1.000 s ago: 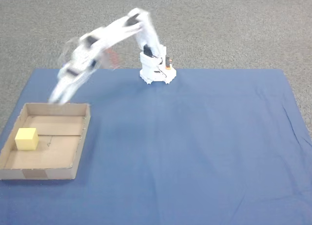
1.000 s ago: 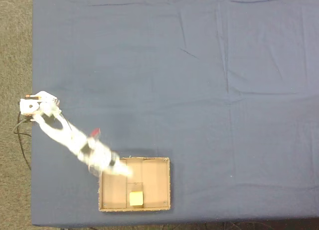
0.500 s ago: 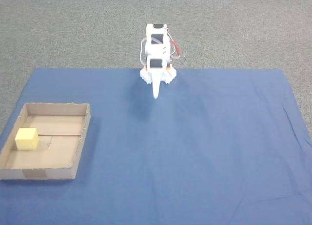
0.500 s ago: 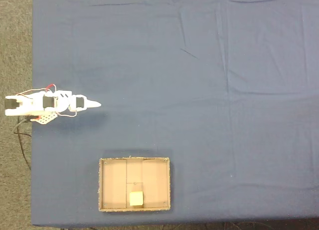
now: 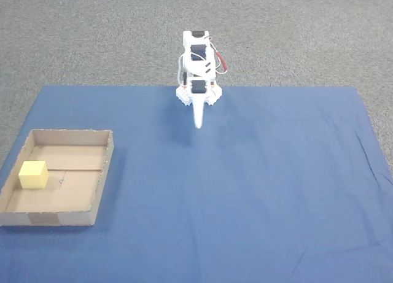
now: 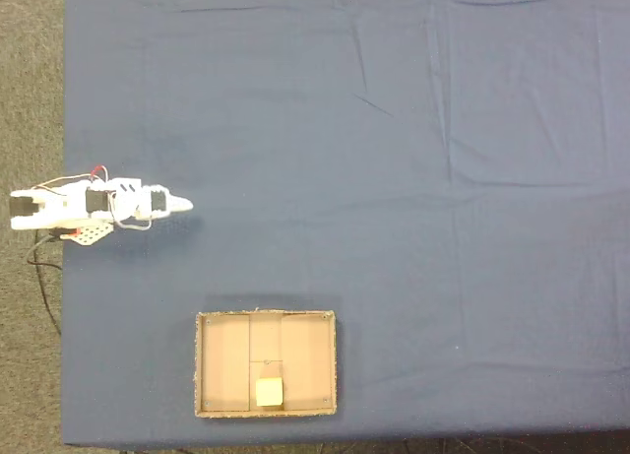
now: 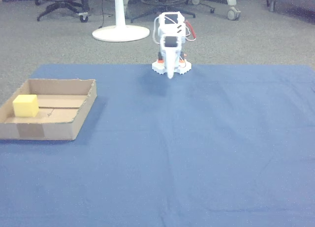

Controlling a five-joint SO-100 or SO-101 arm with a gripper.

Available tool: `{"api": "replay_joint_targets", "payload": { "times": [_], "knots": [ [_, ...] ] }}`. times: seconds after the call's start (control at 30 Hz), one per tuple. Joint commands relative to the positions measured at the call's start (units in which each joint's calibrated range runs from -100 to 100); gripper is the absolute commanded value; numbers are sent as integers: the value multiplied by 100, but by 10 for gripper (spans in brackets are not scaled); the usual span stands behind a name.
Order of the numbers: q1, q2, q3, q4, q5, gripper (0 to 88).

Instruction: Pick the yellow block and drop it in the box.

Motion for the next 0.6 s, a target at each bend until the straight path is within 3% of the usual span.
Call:
{"api": "replay_joint_targets", "payload": {
  "times": [0.0, 0.13, 0.57],
  "knots": [
    [91, -19, 89, 11, -93, 2],
    [75, -19, 89, 11, -361, 2],
    [67, -19, 89, 11, -234, 2]
  ]
}}
